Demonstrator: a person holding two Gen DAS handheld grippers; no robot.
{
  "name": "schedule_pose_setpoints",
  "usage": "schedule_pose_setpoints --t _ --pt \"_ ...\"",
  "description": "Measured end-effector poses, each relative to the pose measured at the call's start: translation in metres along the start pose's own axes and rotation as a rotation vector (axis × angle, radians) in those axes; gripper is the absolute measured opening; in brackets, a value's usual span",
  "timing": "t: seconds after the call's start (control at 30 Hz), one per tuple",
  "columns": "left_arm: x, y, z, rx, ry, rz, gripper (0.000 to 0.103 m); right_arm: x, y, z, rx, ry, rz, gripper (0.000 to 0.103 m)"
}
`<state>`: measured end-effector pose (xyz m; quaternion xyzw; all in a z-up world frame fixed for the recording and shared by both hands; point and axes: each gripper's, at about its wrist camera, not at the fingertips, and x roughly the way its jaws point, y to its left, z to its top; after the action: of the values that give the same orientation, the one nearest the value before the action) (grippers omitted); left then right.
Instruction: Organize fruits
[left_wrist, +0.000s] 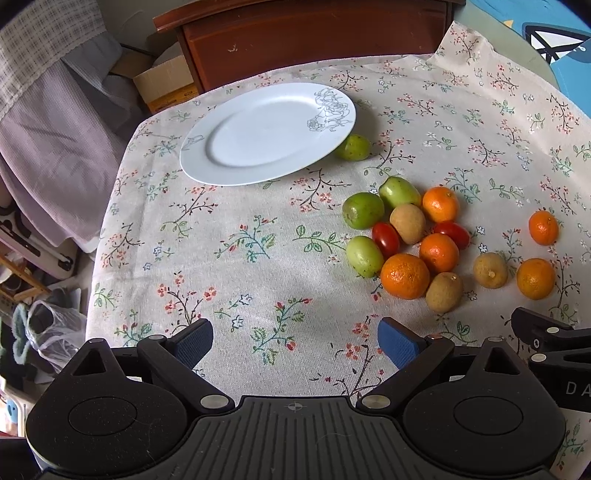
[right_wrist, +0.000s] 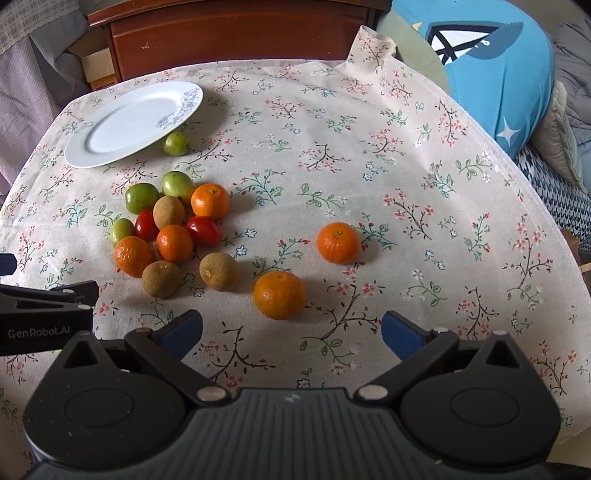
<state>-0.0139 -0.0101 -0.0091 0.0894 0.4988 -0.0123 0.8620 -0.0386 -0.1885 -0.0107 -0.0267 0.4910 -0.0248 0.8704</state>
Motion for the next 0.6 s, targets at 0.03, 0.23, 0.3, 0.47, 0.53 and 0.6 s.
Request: schedule_pose_setpoints --t 0.03,0.23,0.3,0.47,0.53,0.6 --pt "0.0002 -0.0001 -0.0001 0.0 0.001 0.0 0.097 0.0 0.0002 0.0001 0.0 0.004 0.002 0.102" --pt "0.0012 -0.0023 -0.0004 0.005 0.003 -0.004 0.097 0.0005 -0.0007 0.0005 -0.001 -0.015 0.0 0.102" --pt "0.0015 -0.0028 -0.0004 0.008 0.003 -0.005 0.097 0.0007 -0.0007 0.0003 0.002 -0.011 0.005 0.102" --pt "0.002 -0.0035 -0.0008 0.01 0.006 -0.01 0.097 0.0009 -0.0005 0.0001 0.002 -0.008 0.008 0.102" --pt "0.0018 -0.0042 -0.0005 0.012 0.006 -0.011 0.097 0.001 -0.0006 -0.0001 0.007 -0.004 0.013 0.102" --pt "0.0016 -0.0046 -0.0005 0.014 0.004 -0.009 0.097 0.001 -0.0006 -0.0001 0.007 -0.004 0.013 0.102"
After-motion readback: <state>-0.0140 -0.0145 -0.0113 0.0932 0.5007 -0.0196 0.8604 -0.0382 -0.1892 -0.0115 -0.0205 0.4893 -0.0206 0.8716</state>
